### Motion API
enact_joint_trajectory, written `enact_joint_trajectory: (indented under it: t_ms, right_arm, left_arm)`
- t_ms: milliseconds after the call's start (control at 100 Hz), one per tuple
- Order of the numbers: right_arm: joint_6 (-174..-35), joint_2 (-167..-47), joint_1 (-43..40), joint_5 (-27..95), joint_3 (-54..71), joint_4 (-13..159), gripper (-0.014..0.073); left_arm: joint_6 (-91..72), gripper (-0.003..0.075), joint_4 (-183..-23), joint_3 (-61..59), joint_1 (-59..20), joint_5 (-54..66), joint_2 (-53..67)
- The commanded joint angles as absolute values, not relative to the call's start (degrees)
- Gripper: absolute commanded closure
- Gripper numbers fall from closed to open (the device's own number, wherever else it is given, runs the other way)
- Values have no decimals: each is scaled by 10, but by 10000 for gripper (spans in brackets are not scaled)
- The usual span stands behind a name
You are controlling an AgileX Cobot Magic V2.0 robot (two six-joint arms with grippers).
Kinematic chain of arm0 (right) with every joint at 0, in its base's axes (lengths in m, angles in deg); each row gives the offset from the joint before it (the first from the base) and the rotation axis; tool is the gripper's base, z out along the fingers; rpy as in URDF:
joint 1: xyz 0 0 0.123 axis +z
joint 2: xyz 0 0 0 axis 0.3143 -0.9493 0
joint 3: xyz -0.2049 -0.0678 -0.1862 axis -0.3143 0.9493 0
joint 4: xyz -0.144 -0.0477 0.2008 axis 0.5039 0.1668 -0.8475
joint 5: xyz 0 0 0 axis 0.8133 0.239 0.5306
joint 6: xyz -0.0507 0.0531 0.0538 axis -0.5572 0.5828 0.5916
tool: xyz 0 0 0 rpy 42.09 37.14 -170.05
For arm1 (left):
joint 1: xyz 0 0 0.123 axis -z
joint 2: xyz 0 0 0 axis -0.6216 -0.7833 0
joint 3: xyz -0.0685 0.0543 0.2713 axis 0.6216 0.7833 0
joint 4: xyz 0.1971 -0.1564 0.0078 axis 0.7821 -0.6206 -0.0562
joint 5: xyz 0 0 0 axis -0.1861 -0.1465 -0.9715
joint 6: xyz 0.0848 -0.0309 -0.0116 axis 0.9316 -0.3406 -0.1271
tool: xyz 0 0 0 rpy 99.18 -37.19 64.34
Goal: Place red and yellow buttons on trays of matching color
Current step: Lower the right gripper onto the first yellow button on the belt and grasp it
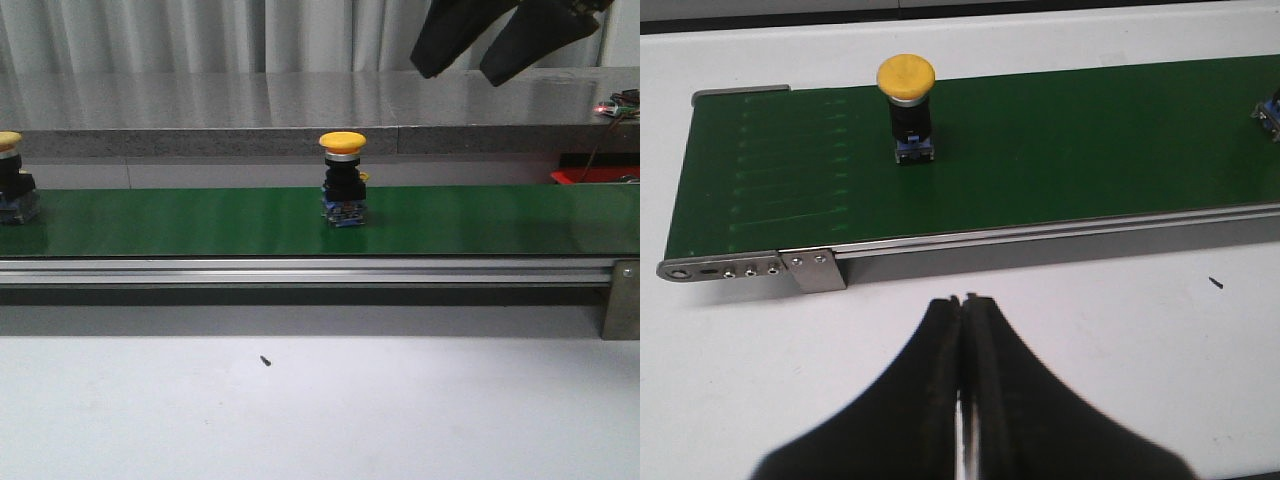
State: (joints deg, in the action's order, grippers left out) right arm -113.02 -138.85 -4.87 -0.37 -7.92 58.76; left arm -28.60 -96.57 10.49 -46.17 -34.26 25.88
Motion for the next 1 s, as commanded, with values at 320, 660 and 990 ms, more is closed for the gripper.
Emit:
enact_joint_trajectory:
  t_ms: [320, 660, 990]
  right_arm:
    - [-1105, -1488, -27, -34, -192, 600, -40]
    - [-1104, -1547, -16, -16, -223, 628, -2]
    - [-1095, -1546, -18, -17, -223, 637, 488]
  left_arm:
    - [-286, 740, -978, 91, -458, -308, 259]
    - [-286, 740, -978, 91, -458, -308, 259]
    - [-286, 740, -978, 91, -458, -308, 259]
